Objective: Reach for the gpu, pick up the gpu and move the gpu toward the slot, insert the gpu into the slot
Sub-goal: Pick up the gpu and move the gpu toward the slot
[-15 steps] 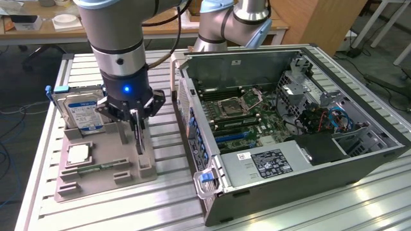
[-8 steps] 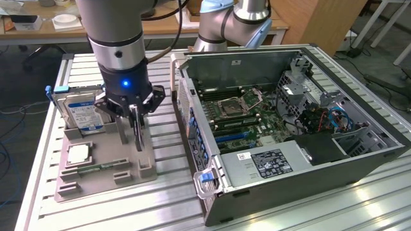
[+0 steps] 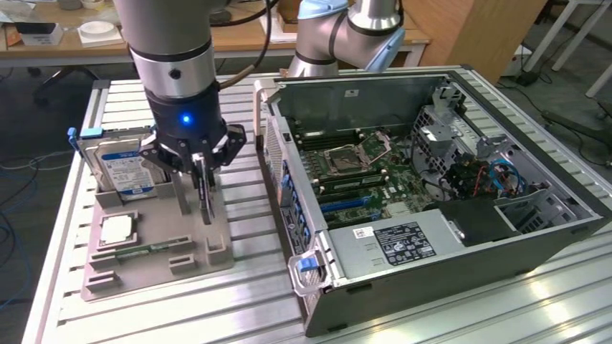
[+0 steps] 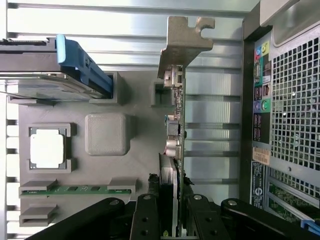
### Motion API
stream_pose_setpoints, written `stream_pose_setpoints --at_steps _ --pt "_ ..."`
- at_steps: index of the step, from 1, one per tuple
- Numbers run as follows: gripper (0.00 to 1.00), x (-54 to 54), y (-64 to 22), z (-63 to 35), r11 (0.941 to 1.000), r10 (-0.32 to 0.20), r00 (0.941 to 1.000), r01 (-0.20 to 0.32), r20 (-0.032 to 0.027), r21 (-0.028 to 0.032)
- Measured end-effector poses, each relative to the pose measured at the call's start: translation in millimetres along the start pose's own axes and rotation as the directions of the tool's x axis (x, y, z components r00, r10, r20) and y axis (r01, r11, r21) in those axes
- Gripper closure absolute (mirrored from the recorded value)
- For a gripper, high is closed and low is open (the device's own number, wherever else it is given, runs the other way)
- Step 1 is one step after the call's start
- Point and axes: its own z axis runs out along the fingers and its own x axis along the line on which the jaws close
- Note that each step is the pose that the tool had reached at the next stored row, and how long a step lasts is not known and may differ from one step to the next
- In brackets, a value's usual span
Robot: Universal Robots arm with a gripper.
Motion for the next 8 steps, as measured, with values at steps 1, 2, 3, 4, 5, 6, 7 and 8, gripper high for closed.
stream_pose_setpoints --at_steps 1,2,3,4,5,6,7,8 --pt "0.73 0.0 0.0 -0.8 1.0000 0.000 1.0000 0.000 0.0000 0.0033" --pt "0.73 -0.1 0.1 -2.0 1.0000 0.000 1.0000 0.000 -0.0001 0.0055" --pt "0.73 -0.2 0.2 -3.5 1.0000 0.000 1.0000 0.000 0.0000 0.0065" --pt "0.73 -0.1 0.4 -5.6 1.0000 0.000 1.0000 0.000 -0.0001 0.0076" --pt "0.73 -0.2 0.4 -7.3 1.0000 0.000 1.0000 0.000 0.0001 0.0084" --pt "0.73 -0.2 0.5 -8.9 1.0000 0.000 1.0000 0.000 0.0000 0.0090" --pt "0.73 -0.3 0.6 -10.9 1.0000 0.000 1.0000 0.000 0.0000 0.0094" --pt "0.73 -0.3 0.7 -12.7 1.0000 0.000 1.0000 0.000 0.0001 0.0094"
